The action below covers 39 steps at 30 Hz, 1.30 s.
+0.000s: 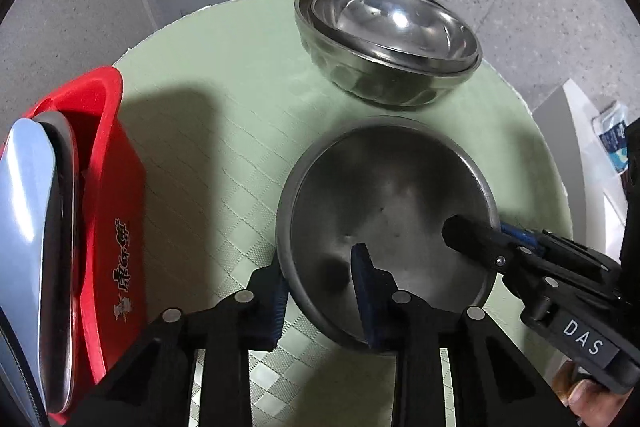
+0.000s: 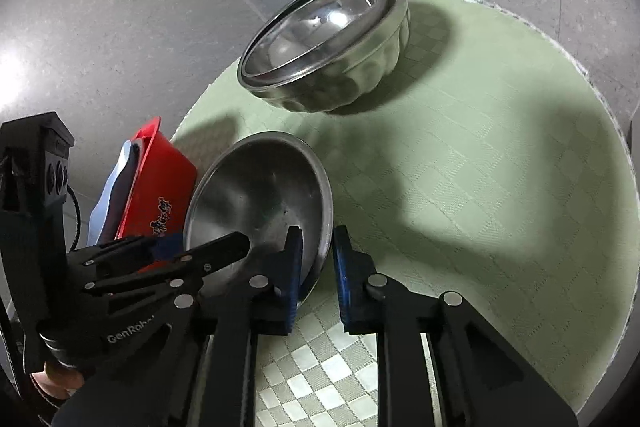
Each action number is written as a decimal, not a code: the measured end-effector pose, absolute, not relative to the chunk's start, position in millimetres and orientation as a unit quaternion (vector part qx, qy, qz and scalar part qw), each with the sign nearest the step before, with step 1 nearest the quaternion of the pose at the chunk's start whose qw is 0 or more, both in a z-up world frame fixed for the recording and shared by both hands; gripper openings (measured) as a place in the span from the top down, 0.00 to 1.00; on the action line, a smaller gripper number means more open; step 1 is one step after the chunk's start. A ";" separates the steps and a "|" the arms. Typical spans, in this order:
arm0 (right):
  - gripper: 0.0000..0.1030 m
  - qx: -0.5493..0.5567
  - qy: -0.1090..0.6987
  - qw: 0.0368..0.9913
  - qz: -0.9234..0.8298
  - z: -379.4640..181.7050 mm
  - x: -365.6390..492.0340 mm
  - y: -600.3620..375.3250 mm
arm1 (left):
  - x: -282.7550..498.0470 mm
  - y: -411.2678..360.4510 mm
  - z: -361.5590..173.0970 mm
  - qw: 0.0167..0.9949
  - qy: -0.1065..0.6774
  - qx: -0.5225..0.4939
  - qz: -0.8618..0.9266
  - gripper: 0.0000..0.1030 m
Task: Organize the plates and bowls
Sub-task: 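Grasp the rim of the next steel bowl with both grippers, then stack the held steel bowl onto the nested bowls and release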
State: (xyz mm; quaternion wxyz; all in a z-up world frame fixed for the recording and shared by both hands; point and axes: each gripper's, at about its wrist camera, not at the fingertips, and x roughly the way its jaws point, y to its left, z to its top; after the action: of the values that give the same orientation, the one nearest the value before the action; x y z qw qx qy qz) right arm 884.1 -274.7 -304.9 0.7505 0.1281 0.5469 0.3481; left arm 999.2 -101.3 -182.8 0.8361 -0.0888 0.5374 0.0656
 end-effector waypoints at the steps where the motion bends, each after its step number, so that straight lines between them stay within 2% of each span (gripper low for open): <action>1: 0.85 0.128 0.547 0.751 0.346 -304.7 884.5 -275.4 | 999.0 -99.1 -179.8 0.838 0.534 -0.093 0.062 0.82; 2: 0.85 0.127 0.547 0.752 0.344 -304.3 884.9 -277.2 | 998.0 -98.9 -177.3 0.840 0.531 -0.095 0.059 0.85; 11: 0.85 0.125 0.503 0.784 0.342 -254.4 897.5 -292.3 | 998.3 -102.0 -111.9 0.878 0.468 -0.098 0.028 0.85; 16: 0.85 0.118 0.478 0.803 0.336 -227.0 922.2 -289.0 | 1016.4 -94.6 -92.5 0.885 0.454 -0.101 0.023 0.85; 24: 0.85 0.096 0.470 0.819 0.316 -215.4 969.0 -273.6 | 1077.0 -84.5 -106.3 0.884 0.458 -0.088 0.031 0.85; 39: 0.85 0.036 0.494 0.822 0.281 -245.2 997.9 -247.2 | 1152.7 -80.0 -151.8 0.864 0.495 -0.088 0.029 0.82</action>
State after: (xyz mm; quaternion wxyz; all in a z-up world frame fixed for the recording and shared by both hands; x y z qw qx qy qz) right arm 997.9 -247.2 -245.2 0.8217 0.0364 0.4944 0.2812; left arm 1152.7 -80.0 -151.8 0.8639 -0.0876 0.4952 0.0294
